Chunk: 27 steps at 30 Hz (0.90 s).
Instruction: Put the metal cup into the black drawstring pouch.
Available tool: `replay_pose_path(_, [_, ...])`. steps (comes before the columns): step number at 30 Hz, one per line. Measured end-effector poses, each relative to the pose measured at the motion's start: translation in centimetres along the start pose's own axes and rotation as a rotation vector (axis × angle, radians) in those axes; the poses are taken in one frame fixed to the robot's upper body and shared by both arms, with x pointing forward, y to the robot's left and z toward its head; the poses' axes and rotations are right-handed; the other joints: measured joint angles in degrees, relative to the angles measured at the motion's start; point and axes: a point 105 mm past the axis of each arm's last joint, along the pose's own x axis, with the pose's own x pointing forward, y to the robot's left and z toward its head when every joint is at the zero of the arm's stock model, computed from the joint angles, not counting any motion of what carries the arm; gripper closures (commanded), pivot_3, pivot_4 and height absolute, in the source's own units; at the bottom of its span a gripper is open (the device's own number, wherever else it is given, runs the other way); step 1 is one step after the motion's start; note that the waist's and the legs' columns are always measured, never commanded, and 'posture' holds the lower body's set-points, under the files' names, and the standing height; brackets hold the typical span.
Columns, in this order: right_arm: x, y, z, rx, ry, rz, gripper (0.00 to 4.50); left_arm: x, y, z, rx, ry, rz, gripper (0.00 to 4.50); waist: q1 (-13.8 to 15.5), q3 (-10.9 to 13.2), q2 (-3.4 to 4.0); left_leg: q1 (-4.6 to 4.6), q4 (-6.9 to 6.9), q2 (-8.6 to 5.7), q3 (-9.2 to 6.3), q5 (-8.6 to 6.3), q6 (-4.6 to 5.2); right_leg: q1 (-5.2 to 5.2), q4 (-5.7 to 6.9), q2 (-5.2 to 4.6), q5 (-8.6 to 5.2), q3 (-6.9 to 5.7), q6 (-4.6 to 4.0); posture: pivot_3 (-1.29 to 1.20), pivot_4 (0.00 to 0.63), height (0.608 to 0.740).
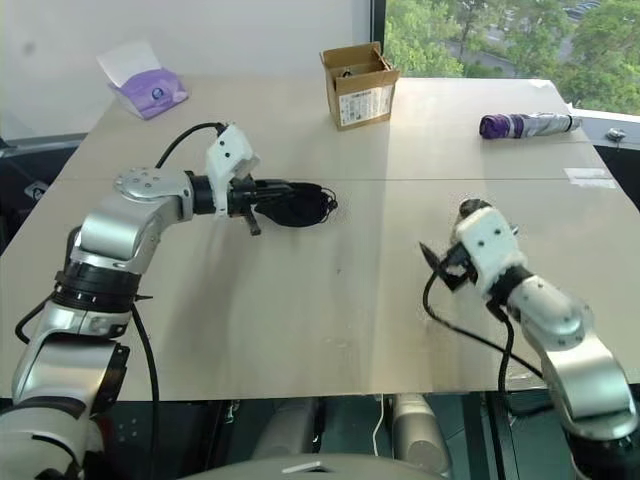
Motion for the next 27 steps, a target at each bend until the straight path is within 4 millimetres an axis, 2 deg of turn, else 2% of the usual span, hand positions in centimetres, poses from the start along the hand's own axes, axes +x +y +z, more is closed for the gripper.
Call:
replay_pose_path(3, [0.7, -1.2, -1.0, -0.005, 0.097, -0.003, 0.0, 0.0, 0.1, -0.2, 0.045, 0.011, 0.019, 4.45, 0.1, 0.0, 0.03, -0.02, -0.01, -0.02, 0.04, 0.0, 0.0, 0.0, -0.02, -0.03, 0.0, 0.02, 0.0, 0.0, 0.15, 0.74])
replay_pose_path(5, [0.8, -2.2, -1.8, -0.014, 0.171, -0.007, 0.5, 0.0, -0.2, -0.3, 0.062, 0.016, 0.017, 4.5, 0.2, 0.0, 0.04, -0.04, 0.0, -0.03, 0.04, -0.01, 0.02, -0.01, -0.04, -0.04, 0.0, 0.02, 0.0, 0.0, 0.15, 0.74])
replay_pose_path(7, [1.1, -3.0, -2.8, -0.01, 0.247, 0.001, 1.24, 0.1, -0.2, -0.6, 0.07, 0.027, 0.026, 4.5, 0.2, 0.0, 0.03, -0.05, -0.03, -0.03, 0.02, -0.02, 0.03, -0.02, -0.04, -0.04, 0.0, -0.01, 0.0, 0.0, 0.15, 0.74])
replay_pose_path(9, [1.4, -3.2, -3.6, -0.017, 0.292, 0.019, 2.2, 0.1, -0.4, -0.4, 0.082, 0.021, 0.032, 4.5, 0.2, 0.0, 0.04, -0.06, -0.04, -0.03, 0.02, -0.02, 0.03, -0.03, -0.05, -0.04, 0.0, 0.0, 0.0, 0.0, 0.15, 0.74])
replay_pose_path(13, [1.8, -3.1, -3.0, -0.048, 0.302, 0.058, 4.18, 0.3, -0.7, -0.4, 0.078, 0.016, 0.03, 4.5, 0.0, 0.0, 0.05, -0.06, -0.02, -0.03, 0.04, -0.02, 0.03, -0.04, -0.03, -0.05, 0.0, 0.01, 0.0, 0.0, 0.15, 0.74])
replay_pose_path(14, [1.8, -3.2, -2.9, -0.055, 0.302, 0.06, 4.45, 0.3, -0.8, -0.4, 0.077, 0.017, 0.03, 4.5, 0.0, 0.0, 0.05, -0.06, -0.02, -0.02, 0.03, -0.02, 0.03, -0.04, -0.03, -0.04, 0.0, 0.0, 0.0, 0.0, 0.15, 0.74])
replay_pose_path(19, [1.2, -1.7, -1.1, -0.012, 0.232, 0.133, 4.45, 0.2, -0.7, -0.7, 0.049, 0.009, 0.057, 4.5, 0.1, 0.0, 0.05, -0.07, -0.02, -0.01, 0.01, -0.02, 0.04, -0.04, -0.03, -0.04, 0.0, -0.01, 0.0, 0.0, 0.15, 0.74])
replay_pose_path(21, [1.0, -0.4, 0.5, 0.068, 0.129, 0.169, 4.45, 0.4, -0.6, -0.5, 0.023, -0.008, 0.077, 4.5, 0.1, 0.0, 0.04, -0.07, -0.01, -0.02, -0.01, -0.02, 0.04, -0.03, -0.01, -0.04, 0.0, -0.03, 0.0, 0.0, 0.15, 0.74])
replay_pose_path(27, [1.4, 3.7, 3.0, 0.29, -0.067, 0.245, 4.45, 2.0, -1.4, 0.2, -0.095, -0.057, 0.071, 4.5, 0.1, 0.0, 0.06, -0.07, 0.06, -0.02, -0.05, -0.02, 0.03, -0.02, 0.08, -0.03, 0.01, -0.05, 0.01, 0.0, 0.15, 0.74])
